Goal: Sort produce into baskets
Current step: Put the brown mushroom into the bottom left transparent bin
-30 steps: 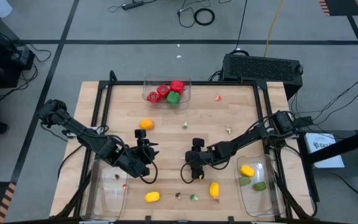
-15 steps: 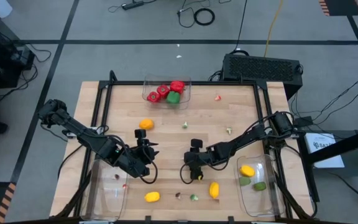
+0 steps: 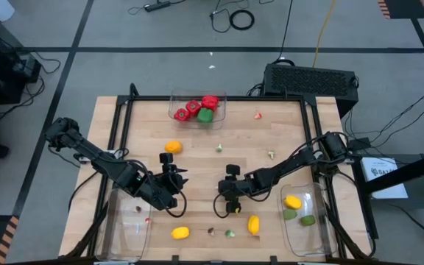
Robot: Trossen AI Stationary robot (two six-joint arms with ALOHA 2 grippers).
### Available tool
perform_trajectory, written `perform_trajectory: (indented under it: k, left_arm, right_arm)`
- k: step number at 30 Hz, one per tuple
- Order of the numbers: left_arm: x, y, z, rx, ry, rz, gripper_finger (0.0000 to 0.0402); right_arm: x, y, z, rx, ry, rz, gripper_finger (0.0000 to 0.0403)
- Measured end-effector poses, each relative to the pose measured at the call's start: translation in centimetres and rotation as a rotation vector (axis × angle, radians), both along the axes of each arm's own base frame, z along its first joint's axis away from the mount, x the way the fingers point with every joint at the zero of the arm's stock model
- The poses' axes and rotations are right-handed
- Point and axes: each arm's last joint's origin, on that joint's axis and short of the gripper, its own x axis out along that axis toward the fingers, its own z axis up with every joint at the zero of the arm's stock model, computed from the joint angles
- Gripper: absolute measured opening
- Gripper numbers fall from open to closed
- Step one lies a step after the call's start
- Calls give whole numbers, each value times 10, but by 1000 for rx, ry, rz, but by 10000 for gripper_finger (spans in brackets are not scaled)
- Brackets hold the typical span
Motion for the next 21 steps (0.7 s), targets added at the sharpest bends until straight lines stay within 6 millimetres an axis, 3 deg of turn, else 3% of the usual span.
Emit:
perform_trajectory:
  k: [21]
  left_arm:
    - [0,4,-9,6,10,13,154]
  right_arm:
    - [-1,-1,3,-17,-1,12,100]
